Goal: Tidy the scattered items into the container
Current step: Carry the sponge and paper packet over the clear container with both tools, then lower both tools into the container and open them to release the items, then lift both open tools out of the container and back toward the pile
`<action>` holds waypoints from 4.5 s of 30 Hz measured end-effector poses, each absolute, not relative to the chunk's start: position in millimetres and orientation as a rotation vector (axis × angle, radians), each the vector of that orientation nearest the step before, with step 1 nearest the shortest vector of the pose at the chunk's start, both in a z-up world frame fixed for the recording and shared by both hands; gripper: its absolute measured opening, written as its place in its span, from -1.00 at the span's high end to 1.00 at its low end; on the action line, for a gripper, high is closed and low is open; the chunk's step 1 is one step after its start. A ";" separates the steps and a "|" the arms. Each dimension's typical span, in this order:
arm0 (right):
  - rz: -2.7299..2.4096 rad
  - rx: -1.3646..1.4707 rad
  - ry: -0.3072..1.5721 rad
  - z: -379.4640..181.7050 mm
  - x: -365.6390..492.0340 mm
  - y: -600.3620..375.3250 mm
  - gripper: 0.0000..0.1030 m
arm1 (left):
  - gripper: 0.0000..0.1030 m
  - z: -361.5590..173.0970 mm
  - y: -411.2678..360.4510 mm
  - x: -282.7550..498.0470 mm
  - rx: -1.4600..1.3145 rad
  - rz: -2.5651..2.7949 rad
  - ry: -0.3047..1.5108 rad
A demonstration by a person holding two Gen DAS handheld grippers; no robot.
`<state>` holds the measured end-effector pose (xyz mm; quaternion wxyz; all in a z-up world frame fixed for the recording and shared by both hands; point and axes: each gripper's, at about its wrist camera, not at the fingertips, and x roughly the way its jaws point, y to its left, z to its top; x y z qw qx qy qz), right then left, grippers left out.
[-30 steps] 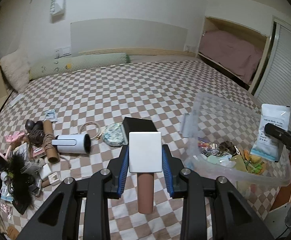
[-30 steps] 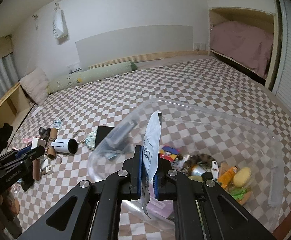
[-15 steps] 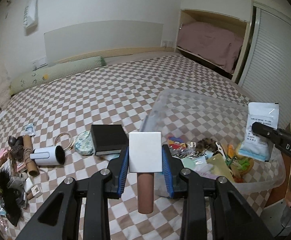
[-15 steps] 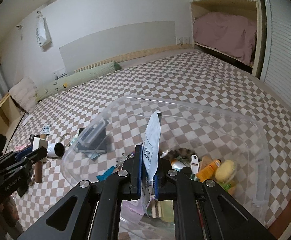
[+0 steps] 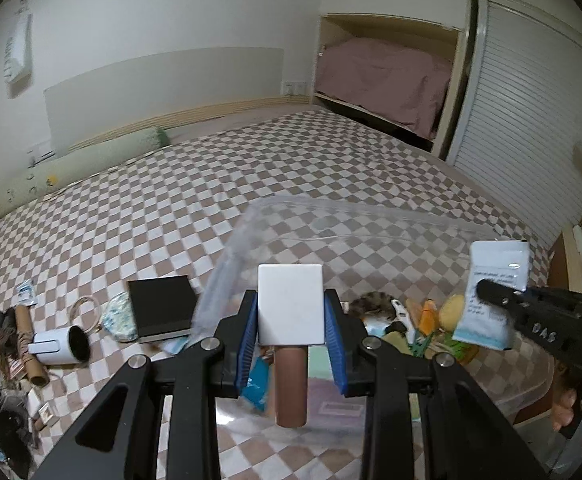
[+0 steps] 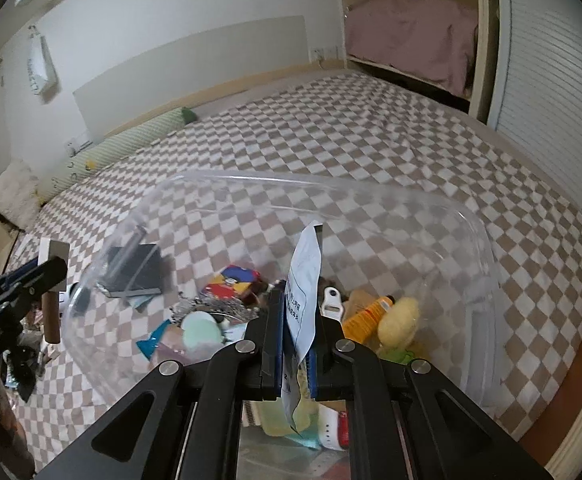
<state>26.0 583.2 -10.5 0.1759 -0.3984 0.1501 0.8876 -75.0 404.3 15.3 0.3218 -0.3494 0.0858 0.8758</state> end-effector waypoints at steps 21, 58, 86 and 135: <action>2.377 -1.425 0.338 -56.7 2.3 585.1 0.81 | 0.39 -43.0 434.5 -100.3 -1.088 2.264 0.319; 2.347 -1.504 0.372 -68.5 -5.5 586.3 0.81 | -0.56 -48.6 433.2 -110.9 -1.152 2.278 0.269; 2.339 -1.224 0.308 -22.2 36.2 585.9 -1.00 | -1.00 -13.5 429.5 -75.7 -1.054 2.290 0.335; 2.590 -1.117 0.258 -7.7 0.6 481.1 -1.00 | -1.00 -12.7 250.5 -77.1 -1.117 2.555 0.160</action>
